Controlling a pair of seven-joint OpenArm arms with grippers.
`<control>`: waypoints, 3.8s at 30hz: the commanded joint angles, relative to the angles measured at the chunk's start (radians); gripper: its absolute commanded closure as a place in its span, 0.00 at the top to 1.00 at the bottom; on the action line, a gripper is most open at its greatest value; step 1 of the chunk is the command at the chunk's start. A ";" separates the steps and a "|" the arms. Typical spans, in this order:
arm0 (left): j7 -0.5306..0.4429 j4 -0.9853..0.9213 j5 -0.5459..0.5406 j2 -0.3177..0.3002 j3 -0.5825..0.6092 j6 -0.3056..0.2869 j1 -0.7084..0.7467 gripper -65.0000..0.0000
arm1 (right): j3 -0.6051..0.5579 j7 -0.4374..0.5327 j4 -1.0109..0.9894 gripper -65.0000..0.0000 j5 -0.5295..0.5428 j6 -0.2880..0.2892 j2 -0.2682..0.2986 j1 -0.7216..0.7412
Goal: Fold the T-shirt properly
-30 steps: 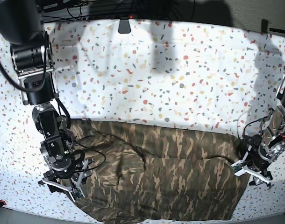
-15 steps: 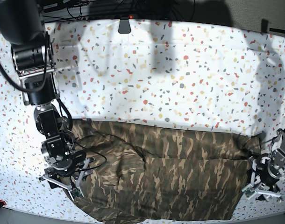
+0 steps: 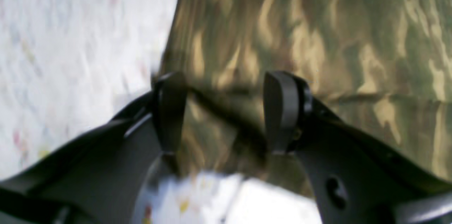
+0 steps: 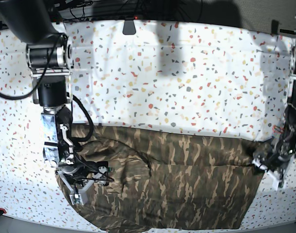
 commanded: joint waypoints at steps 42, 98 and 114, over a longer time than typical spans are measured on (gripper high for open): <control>0.038 0.032 0.112 0.053 -0.105 -0.087 0.243 0.38 | 0.035 -0.011 0.351 0.64 -0.167 0.031 0.029 -0.476; -0.214 0.232 0.246 -0.099 -0.136 -0.109 0.302 0.39 | 0.036 -0.006 0.460 0.64 -0.121 0.027 0.143 -0.686; -0.253 0.172 0.296 -0.056 -0.135 -0.138 0.287 0.39 | 0.036 -0.005 0.460 0.64 -0.121 0.027 0.143 -0.686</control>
